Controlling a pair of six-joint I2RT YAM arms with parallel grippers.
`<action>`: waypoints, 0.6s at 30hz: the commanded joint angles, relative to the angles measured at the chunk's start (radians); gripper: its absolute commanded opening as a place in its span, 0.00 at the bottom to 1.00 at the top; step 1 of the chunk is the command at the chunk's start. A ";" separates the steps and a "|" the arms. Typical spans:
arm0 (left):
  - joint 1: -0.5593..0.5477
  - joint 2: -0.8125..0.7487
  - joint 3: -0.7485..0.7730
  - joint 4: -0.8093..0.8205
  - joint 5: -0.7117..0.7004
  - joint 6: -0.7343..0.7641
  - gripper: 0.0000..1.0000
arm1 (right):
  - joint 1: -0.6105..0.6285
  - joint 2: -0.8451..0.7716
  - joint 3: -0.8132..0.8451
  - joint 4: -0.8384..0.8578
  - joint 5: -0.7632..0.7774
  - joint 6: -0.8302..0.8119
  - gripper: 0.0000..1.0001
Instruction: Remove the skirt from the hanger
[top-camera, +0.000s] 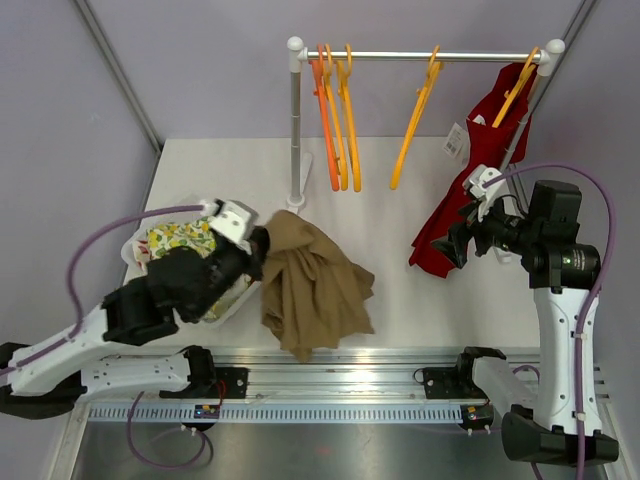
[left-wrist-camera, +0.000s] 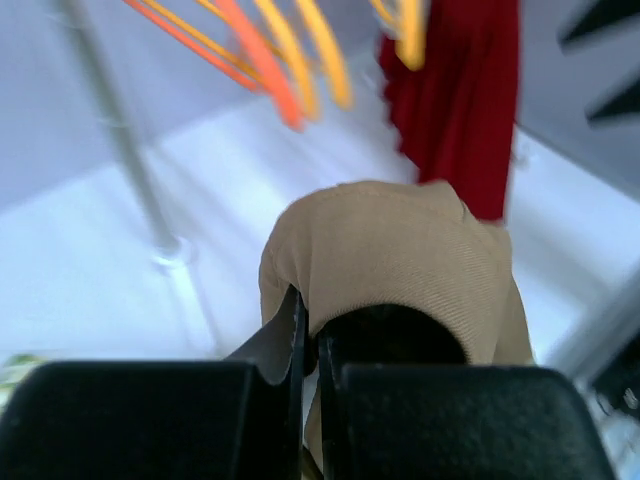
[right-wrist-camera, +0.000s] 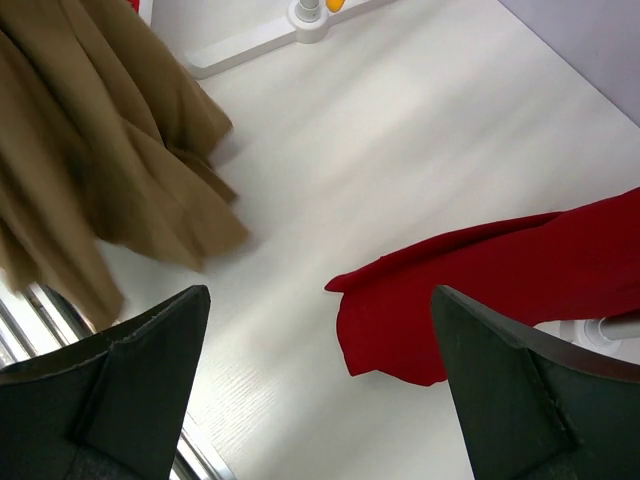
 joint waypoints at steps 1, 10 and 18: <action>0.005 -0.051 0.198 -0.045 -0.328 0.160 0.00 | -0.022 -0.008 -0.012 0.066 -0.029 0.050 0.99; 0.023 0.068 0.444 0.326 -0.605 0.816 0.00 | -0.059 -0.013 -0.039 0.103 -0.041 0.082 0.99; 0.173 0.007 0.394 0.366 -0.579 0.861 0.00 | -0.067 -0.007 -0.039 0.115 -0.056 0.094 1.00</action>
